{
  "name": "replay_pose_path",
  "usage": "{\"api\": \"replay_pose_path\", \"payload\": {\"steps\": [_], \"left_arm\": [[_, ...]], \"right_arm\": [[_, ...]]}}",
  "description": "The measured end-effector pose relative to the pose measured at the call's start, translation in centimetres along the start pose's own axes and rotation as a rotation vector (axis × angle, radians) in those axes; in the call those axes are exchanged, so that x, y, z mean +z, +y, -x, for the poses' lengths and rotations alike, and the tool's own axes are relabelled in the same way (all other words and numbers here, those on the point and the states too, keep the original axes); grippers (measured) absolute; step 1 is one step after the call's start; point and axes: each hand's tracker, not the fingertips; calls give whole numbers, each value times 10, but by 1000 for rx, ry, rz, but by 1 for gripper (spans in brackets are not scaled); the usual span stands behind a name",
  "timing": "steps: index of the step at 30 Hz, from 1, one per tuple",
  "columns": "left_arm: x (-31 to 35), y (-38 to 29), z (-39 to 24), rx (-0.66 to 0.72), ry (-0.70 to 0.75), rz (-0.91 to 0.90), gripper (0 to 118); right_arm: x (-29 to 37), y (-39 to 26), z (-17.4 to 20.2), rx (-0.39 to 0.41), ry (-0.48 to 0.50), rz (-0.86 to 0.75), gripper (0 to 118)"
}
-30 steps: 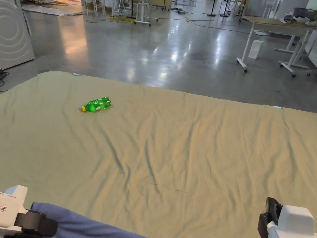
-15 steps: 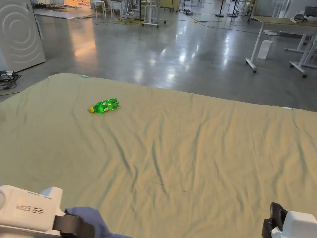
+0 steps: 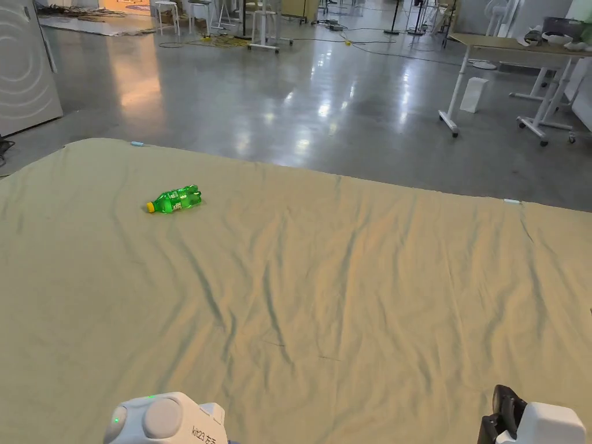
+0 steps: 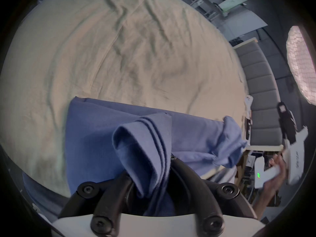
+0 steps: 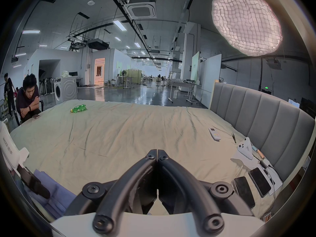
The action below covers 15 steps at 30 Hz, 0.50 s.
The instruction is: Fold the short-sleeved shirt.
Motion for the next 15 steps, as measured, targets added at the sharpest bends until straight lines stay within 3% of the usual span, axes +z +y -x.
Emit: {"api": "replay_pose_path", "payload": {"steps": [6,7,9,15], "left_arm": [[-20,5,-10,-81,70,8,13],[-14,6,-15,-77,69,9,17],[-10,8,-14,-53,37,4,37],[25,3,-16,-58,-62,-60,58]], "right_arm": [[1,-2,-3,-5,-4,8,0],[0,-2,-3,-6,-4,9,0],[1,-2,-2,-6,-3,12,0],[-1,-6,-4,-8,-2,17,0]]}}
